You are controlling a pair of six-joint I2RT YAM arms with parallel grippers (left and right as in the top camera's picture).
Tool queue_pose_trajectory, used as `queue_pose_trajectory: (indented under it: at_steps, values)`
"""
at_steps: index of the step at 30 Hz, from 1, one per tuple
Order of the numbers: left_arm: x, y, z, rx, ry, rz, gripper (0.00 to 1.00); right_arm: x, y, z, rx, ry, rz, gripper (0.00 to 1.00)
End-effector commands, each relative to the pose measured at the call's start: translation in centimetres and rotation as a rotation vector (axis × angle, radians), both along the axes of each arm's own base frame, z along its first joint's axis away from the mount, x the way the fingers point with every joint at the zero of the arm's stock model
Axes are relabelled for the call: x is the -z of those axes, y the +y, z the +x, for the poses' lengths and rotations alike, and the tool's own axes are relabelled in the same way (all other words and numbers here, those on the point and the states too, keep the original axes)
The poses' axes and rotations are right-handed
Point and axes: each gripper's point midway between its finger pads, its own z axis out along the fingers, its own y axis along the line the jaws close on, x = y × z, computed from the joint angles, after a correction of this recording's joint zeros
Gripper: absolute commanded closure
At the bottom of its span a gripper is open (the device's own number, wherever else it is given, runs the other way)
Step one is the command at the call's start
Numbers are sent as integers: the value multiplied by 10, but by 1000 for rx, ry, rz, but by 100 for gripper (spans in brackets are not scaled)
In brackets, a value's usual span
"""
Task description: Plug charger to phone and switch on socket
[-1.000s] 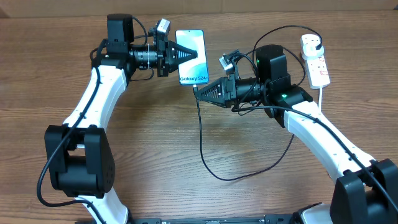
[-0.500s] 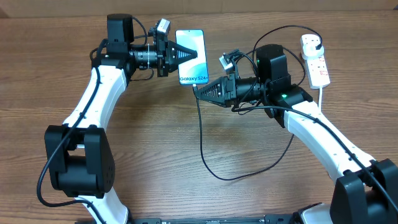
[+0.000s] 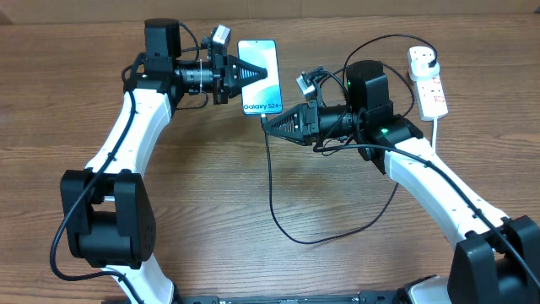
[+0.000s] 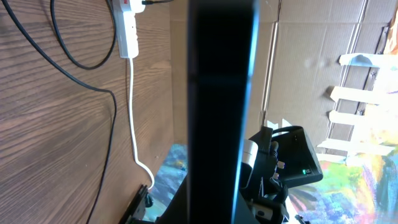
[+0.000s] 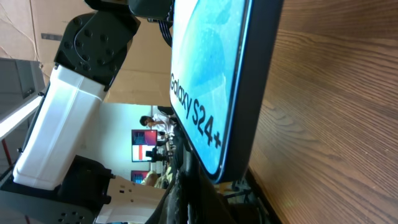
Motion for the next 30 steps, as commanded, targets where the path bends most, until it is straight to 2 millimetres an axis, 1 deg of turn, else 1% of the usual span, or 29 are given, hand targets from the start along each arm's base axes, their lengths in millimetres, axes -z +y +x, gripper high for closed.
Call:
queue_pose_trajectory:
  at_steps: [1, 20, 30]
  values:
    - [-14, -8, -13, 79, -5, -54, 96, -6, -3, 15, 84, -32, -18, 96]
    - [-17, -8, -16, 100, 3, -71, 96, -1, -5, 27, 162, -2, -47, 96]
    - [-17, -8, -17, 105, 9, -76, 96, -2, -6, 28, 174, 14, -43, 96]
